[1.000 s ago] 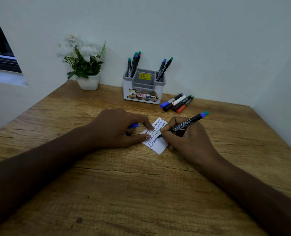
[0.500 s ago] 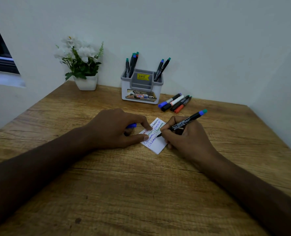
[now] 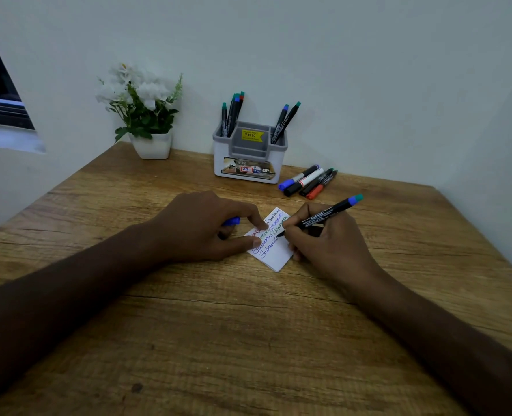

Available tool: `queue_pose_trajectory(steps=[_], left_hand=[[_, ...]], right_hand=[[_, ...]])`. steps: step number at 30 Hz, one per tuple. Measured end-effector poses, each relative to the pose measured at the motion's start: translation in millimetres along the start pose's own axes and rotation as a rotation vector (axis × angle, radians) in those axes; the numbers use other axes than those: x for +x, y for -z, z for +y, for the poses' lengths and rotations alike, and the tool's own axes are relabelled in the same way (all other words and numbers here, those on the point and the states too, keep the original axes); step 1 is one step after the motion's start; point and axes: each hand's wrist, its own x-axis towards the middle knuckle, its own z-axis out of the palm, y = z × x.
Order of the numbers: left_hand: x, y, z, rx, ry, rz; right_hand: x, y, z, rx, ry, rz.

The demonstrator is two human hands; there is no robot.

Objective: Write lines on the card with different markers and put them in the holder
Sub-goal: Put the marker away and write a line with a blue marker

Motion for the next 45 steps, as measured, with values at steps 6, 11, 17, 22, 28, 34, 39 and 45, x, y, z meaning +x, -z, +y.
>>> queue_pose_trajectory(steps=[6,11,17,22,28,34,39,45], left_hand=[[0.2,-1.1,-0.2,0.000,0.013,0.005],[1.8,-1.5,1.1,-0.018,0.035,0.026],[1.7,0.4,7.0,-0.059,0.075,0.084],[2.3,1.6,11.7,-0.090,0.083,0.078],[2.3,0.7,14.3,-0.079,0.089,0.072],[1.2,3.4,18.6,-0.065,0.081,0.069],[3.4,-1.2,33.3,-0.019,0.060,0.082],[7.5,-4.7,42.5,-0.112,0.057,0.131]], right_hand=[[-0.7,-0.1,0.7,-0.008,0.024,-0.010],[1.1,4.3,-3.1,0.322,0.004,0.106],[-0.5,-1.5,-9.4,0.767,-0.098,-0.081],[-1.2,-4.4,-8.0,0.683,-0.037,-0.084],[-1.1,-5.8,-6.8,0.629,0.010,-0.091],[1.4,-5.7,-3.9,0.496,0.060,-0.091],[1.8,-13.6,-0.4,0.349,0.158,-0.109],[3.4,-14.3,2.6,0.382,0.157,-0.065]])
